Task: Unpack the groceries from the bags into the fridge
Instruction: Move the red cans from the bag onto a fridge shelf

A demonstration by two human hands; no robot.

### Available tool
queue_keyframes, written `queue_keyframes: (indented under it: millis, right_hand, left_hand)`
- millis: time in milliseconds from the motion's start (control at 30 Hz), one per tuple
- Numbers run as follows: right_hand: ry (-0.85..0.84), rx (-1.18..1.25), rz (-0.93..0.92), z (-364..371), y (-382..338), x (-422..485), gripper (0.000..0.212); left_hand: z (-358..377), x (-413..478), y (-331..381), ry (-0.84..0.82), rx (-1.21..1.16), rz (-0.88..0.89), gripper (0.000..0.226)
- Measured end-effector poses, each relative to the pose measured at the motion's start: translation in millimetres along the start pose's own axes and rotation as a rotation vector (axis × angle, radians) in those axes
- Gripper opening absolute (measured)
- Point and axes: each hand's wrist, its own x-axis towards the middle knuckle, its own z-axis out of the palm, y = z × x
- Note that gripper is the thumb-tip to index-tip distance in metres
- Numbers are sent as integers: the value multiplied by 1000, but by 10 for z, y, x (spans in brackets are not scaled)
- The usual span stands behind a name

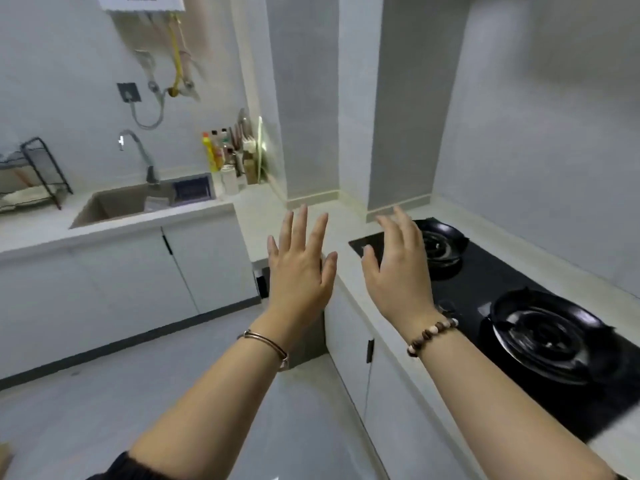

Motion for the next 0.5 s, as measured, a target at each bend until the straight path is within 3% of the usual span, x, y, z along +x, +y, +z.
queue_keyframes:
  millis: [233, 500]
  right_hand:
    - [49, -232, 322, -277, 1218, -331, 45]
    - [126, -475, 643, -852, 1938, -867, 51]
  left_hand:
    - [1178, 239, 761, -233, -87, 272, 62]
    - [2015, 215, 1780, -425, -264, 551, 64]
